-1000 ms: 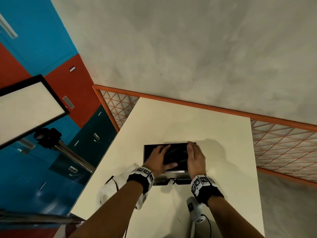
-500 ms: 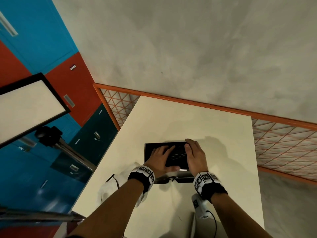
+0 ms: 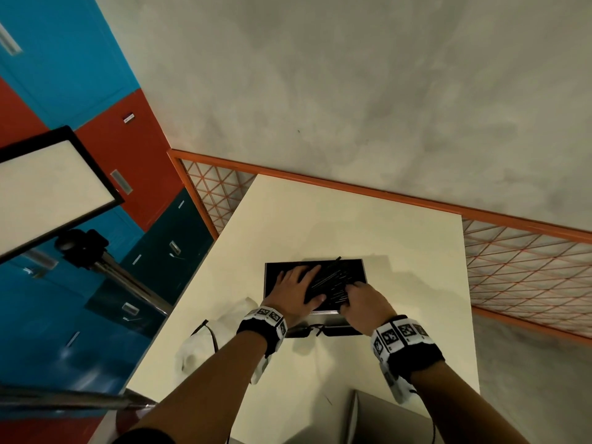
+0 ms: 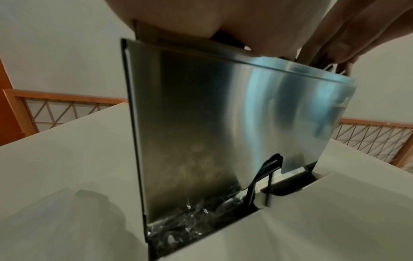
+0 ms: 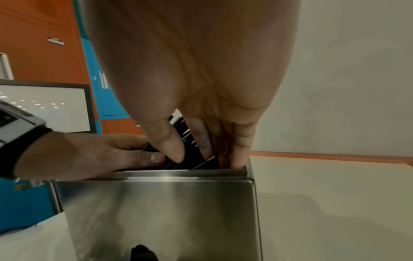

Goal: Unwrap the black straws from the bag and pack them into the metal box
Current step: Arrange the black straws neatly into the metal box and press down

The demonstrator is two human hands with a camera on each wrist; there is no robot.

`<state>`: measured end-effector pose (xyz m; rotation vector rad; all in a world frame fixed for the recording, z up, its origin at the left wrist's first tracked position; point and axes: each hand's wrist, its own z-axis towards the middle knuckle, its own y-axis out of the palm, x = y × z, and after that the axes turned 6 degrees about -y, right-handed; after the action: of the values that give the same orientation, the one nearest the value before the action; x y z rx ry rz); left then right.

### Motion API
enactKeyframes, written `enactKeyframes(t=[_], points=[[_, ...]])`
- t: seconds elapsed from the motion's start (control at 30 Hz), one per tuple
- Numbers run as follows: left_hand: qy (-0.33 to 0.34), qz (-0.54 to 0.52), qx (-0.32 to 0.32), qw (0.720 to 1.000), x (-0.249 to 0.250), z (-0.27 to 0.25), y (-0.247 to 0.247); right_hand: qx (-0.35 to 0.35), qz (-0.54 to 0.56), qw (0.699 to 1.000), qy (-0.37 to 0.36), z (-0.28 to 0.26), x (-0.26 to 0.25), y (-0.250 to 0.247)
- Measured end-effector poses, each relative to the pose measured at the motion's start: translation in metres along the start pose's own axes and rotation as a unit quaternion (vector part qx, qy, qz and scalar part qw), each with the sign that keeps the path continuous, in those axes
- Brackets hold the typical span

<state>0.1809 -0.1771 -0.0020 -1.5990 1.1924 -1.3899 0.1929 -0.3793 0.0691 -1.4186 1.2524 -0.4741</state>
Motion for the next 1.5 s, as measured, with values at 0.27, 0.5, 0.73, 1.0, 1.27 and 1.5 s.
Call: enactKeyframes(t=[0.27, 0.5, 0.73, 1.0, 1.27, 1.5], points=[[-0.004, 0.007, 0.008, 1.000, 0.002, -0.001, 0.001, -0.082, -0.095, 0.992, -0.002, 0.020, -0.010, -0.013], [-0.008, 0.002, 0.022, 1.000, -0.001, 0.001, 0.005, -0.149, -0.089, 0.984, -0.024, 0.026, -0.016, -0.011], [-0.002, -0.023, 0.037, 0.999, -0.006, 0.002, 0.009, -0.178, -0.069, 0.982, 0.009, 0.044, -0.012, -0.011], [0.004, -0.034, 0.039, 0.999, -0.002, -0.001, 0.004, -0.175, -0.098, 0.979, -0.027, 0.046, -0.014, -0.015], [0.011, -0.027, 0.048, 0.998, -0.002, -0.002, 0.004, -0.195, -0.055, 0.979, -0.034, 0.051, -0.014, -0.006], [0.016, -0.047, 0.054, 0.997, -0.003, -0.001, 0.001, -0.161, -0.001, 0.986, -0.032, 0.051, -0.010, -0.005]])
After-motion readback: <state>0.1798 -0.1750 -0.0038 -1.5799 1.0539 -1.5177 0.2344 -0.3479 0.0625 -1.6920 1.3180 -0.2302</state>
